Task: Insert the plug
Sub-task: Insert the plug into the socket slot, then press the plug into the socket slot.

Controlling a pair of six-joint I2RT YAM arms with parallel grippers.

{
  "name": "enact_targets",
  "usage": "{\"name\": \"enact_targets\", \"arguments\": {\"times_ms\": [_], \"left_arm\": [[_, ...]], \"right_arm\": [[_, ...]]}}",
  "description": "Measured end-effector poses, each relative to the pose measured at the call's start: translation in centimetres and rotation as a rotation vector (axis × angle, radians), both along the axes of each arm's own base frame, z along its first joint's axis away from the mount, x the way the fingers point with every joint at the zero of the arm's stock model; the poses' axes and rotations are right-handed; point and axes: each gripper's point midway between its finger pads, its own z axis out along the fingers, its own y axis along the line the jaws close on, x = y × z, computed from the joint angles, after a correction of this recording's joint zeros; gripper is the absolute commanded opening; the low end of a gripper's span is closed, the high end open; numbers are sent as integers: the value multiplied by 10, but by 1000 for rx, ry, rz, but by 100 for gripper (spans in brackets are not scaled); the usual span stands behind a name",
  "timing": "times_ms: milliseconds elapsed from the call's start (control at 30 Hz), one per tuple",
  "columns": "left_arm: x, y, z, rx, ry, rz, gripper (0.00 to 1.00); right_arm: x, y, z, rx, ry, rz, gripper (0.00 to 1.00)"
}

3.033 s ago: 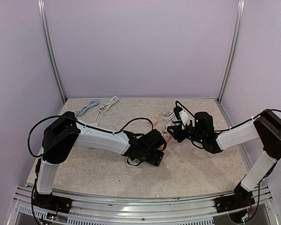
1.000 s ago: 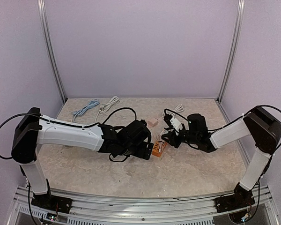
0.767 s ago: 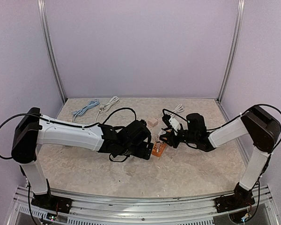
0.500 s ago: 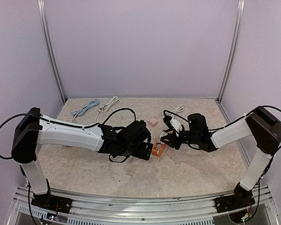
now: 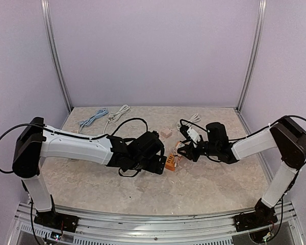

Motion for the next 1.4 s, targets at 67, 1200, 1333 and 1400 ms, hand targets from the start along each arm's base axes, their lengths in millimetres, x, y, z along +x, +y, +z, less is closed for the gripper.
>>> {"name": "enact_targets", "arguments": {"times_ms": [67,1200,1333,1400], "left_arm": [[0,1,0,0,0,1,99],[1,3,3,-11,-2,6,99],[3,3,4,-20,0,7,99],[4,2,4,-26,1,6,99]], "right_arm": [[2,-2,0,0,0,-5,0],[3,1,-20,84,35,-22,0],[0,-1,-20,95,11,-33,0],[1,0,-19,96,4,-36,0]]}}
